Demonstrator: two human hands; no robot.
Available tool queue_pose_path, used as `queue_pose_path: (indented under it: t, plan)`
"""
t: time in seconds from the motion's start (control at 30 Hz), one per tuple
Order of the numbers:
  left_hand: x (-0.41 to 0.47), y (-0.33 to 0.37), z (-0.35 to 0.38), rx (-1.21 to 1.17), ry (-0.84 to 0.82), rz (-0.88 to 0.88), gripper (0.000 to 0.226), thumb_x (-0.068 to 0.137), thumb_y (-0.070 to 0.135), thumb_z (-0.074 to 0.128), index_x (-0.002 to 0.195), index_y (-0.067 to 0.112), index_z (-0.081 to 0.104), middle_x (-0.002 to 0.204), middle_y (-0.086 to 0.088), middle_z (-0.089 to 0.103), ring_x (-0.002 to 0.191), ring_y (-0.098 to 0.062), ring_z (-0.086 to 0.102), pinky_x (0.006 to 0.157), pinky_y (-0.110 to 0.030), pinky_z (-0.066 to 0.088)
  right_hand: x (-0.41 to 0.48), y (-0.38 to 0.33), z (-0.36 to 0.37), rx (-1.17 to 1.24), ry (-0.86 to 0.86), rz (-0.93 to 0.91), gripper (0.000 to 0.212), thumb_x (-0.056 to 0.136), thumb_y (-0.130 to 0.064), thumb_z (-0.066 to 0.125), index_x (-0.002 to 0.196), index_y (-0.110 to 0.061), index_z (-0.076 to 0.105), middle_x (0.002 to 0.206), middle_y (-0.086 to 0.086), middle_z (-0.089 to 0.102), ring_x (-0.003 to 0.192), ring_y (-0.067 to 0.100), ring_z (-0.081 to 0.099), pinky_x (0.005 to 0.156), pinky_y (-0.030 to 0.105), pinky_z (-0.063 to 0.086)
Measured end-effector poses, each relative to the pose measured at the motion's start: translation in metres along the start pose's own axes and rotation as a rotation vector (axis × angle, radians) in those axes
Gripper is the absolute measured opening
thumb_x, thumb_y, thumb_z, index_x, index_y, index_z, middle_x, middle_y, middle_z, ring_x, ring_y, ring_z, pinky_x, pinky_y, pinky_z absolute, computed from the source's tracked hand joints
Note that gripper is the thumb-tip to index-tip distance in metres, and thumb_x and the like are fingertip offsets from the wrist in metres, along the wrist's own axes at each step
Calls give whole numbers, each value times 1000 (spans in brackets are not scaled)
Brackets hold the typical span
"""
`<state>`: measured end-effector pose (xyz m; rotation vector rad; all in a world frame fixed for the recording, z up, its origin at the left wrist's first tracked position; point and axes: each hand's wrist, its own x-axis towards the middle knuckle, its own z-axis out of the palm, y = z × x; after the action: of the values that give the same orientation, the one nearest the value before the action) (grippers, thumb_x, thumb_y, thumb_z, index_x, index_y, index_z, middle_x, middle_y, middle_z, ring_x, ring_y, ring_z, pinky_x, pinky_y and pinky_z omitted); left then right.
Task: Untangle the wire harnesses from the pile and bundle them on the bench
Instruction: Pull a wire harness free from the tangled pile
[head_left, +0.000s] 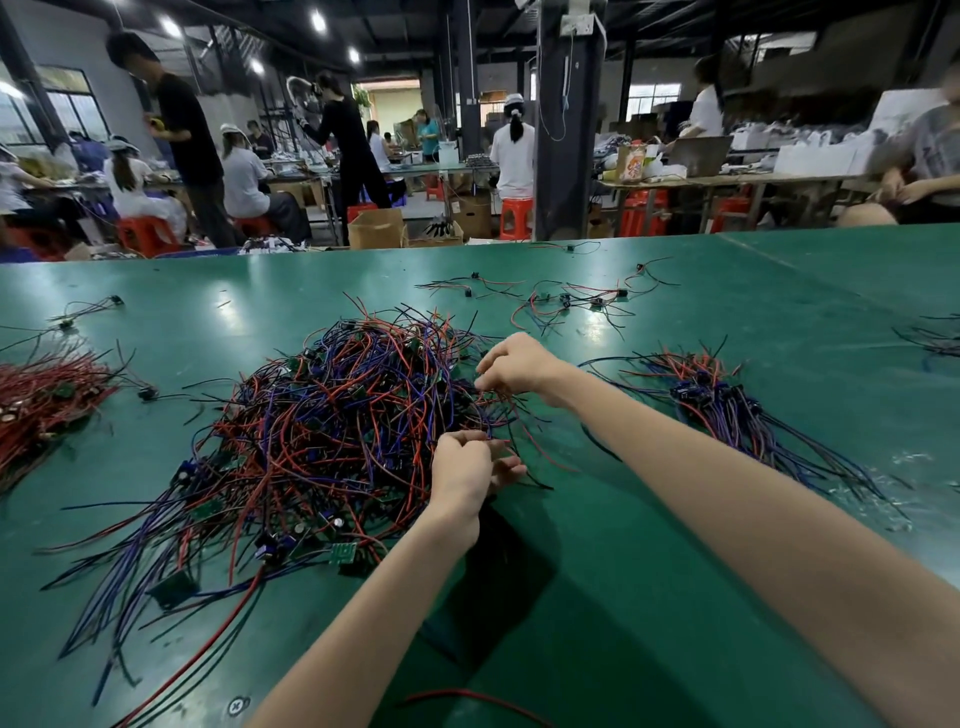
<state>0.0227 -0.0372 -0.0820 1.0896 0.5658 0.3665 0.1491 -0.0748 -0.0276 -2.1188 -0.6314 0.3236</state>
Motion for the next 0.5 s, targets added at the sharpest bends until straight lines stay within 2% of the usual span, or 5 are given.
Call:
queue_pose_path:
  t: [0.07,0.13,0.23,0.4,0.5]
  plan:
    - [-1,1,0,3,12,-6,21,93,-10,31,107,3,41,87,-13,50,63,-24,55,48,-28,56,-6,-5,-9,270,-7,64,12,80,6,66,92,7,66,64,7,56,54,15,50,57,25,45]
    - [-2,2,-1,1,11,-11,21,94,-9,32,107,3,42,89,-13,51,63,-24,56,48,-27,56,-17,-10,-21,610,-83,114,7,85,7,59,88,0,58,70,11,57,56,18,56,55,27,53]
    - [-2,3,-1,21,1,-12,19,96,-6,33,107,3,46,93,-14,52,66,-23,58,51,-26,57,-39,-4,-40,982,-209,117,8,92,4,49,97,0,52,79,12,55,61,17,59,55,24,56]
    - [-4,2,1,79,-143,114,18,100,9,44,108,8,60,94,-6,63,73,-16,61,65,-23,55,-80,31,-34,980,-344,135,21,94,6,40,105,0,57,76,9,59,59,13,60,62,22,57]
    - [-8,-2,3,59,-229,163,17,98,11,50,102,8,66,90,-6,69,84,-20,64,82,-34,55,-97,47,-23,946,-317,147,19,91,8,46,102,-2,58,72,8,65,55,13,62,58,23,57]
